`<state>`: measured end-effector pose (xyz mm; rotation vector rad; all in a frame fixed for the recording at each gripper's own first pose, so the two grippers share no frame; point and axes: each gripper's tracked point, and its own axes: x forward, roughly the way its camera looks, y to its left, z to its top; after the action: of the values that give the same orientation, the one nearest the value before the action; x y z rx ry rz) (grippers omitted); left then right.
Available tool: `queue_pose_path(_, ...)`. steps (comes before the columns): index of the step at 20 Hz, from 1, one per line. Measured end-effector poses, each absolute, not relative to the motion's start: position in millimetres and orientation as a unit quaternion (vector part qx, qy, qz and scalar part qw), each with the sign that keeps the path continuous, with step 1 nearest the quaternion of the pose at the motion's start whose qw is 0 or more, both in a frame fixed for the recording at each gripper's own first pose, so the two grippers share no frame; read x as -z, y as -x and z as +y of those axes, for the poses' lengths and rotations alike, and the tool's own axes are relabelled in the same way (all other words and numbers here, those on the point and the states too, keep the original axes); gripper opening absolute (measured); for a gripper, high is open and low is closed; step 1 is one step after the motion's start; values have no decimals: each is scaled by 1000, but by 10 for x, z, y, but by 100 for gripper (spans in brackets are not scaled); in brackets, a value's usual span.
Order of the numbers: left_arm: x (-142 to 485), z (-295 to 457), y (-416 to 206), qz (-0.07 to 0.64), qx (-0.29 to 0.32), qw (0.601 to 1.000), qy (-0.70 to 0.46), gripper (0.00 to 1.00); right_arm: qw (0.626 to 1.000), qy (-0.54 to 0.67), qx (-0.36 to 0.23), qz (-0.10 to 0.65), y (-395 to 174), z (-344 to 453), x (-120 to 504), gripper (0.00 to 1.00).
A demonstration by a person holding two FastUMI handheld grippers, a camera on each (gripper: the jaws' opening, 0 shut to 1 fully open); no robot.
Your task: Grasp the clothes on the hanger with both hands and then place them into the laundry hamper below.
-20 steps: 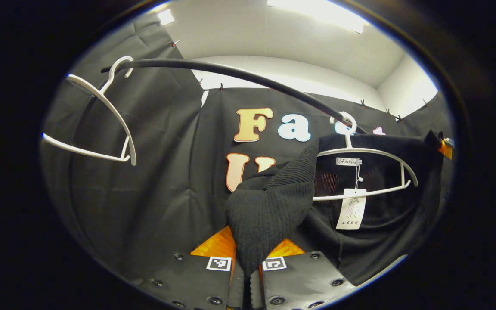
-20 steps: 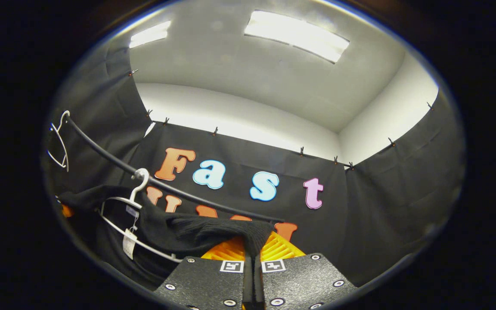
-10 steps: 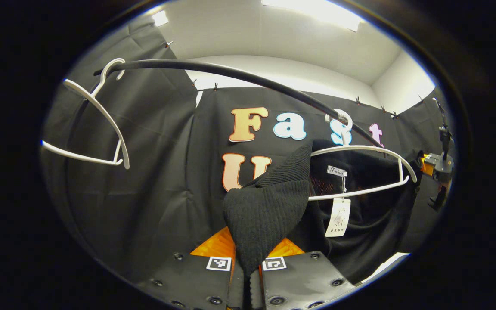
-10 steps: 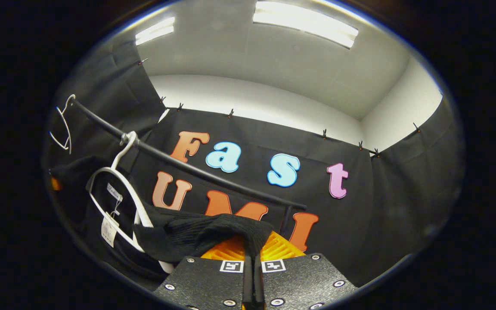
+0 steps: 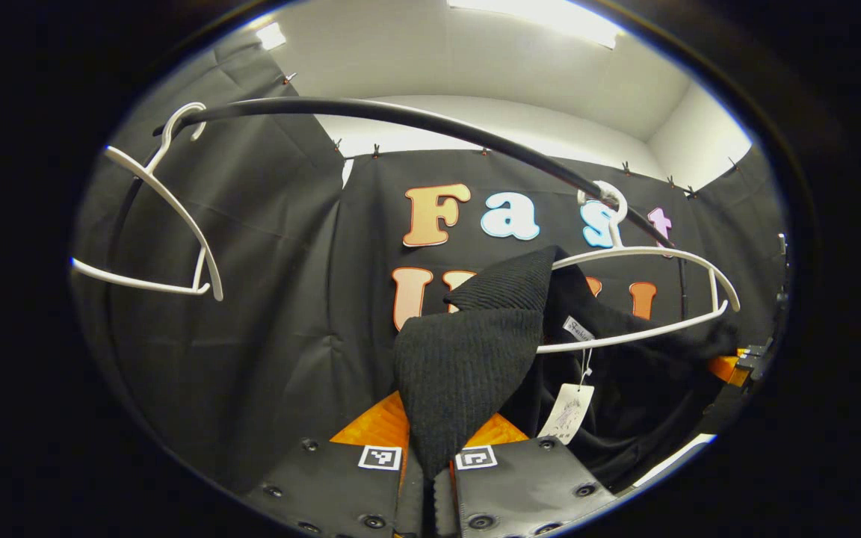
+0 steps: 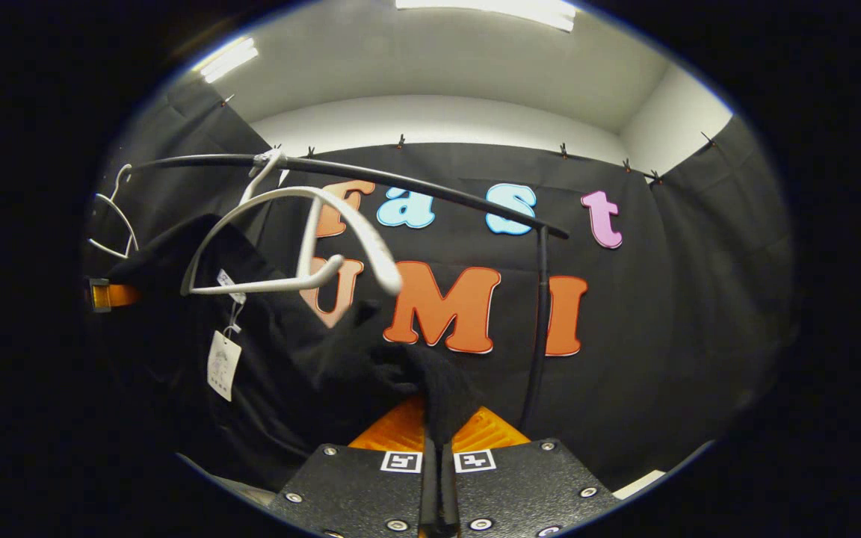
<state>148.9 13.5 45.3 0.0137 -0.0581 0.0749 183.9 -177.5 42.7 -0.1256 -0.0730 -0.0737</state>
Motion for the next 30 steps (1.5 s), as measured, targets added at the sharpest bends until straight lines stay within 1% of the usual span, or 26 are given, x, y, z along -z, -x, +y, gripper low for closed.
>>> queue_pose_path(4,-578,269,-1791,-29,-45,999,-3,15,999,35,-8,-32,-1662,-1148,-270,1)
queue_pose_path(8,-747,668,-2032,-46,-80,995,-25,15,997,64,-43,-24,-1435,-775,-186,2)
queue_pose_path(12,-588,1022,-2193,-19,-111,993,-27,15,996,45,-73,-23,-1311,-458,-214,2)
queue_pose_path(15,-459,1175,-2043,-16,-122,992,-34,15,996,44,-82,-15,-1197,-370,-157,2)
queue_pose_path(18,-281,1140,-1839,11,-106,994,-28,14,995,35,-93,-5,-1136,-255,-66,2)
queue_pose_path(20,-198,1135,-1667,21,-99,995,-23,15,994,50,-99,1,-1100,-184,-12,2)
queue_pose_path(25,42,1048,-1299,53,-78,995,-36,15,990,37,-132,24,-1036,181,156,2)
queue_pose_path(30,538,1077,-1006,99,-81,991,-38,15,987,35,-144,62,-945,428,568,3)
